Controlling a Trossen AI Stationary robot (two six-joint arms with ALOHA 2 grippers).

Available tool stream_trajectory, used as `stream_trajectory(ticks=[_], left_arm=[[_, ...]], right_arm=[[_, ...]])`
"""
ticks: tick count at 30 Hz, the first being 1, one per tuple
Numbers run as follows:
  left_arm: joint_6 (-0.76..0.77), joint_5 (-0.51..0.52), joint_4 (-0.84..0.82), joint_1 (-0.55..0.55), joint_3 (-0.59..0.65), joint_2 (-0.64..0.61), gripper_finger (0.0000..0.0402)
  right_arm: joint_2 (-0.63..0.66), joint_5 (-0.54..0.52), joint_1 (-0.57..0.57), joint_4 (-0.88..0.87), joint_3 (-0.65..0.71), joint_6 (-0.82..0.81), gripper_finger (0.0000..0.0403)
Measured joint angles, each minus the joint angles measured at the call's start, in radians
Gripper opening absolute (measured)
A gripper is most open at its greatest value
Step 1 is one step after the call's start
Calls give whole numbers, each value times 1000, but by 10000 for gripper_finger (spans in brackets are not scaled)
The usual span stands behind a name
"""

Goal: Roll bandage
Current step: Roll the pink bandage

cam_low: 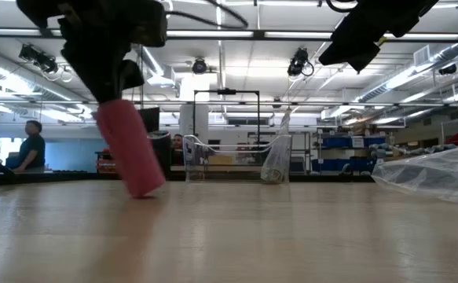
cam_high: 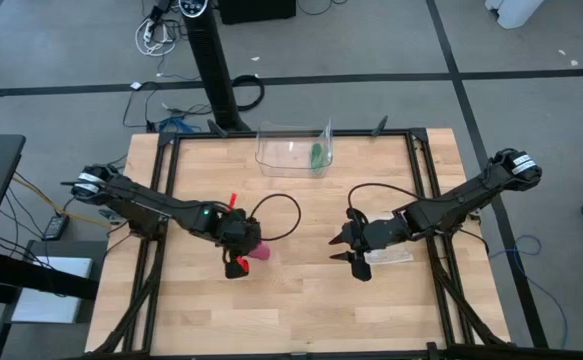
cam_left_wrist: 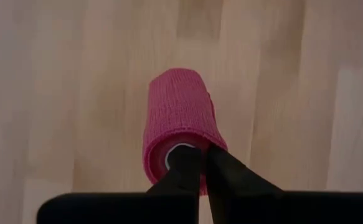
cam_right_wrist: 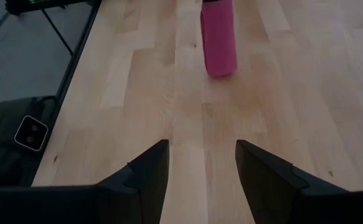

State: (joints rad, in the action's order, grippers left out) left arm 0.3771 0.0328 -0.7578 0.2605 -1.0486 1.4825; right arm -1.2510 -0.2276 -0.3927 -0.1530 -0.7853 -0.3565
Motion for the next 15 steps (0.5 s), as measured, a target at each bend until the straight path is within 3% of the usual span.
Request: stream_trajectory(ticks=[9,15], left_arm=[[-14,-32,-227,-18,-152,93,13],[-55,-28,-235,-20,-199,145,13]], right_arm=[[0,0,0,0,0,10,187],[-1,0,0,-1,0,10,187]])
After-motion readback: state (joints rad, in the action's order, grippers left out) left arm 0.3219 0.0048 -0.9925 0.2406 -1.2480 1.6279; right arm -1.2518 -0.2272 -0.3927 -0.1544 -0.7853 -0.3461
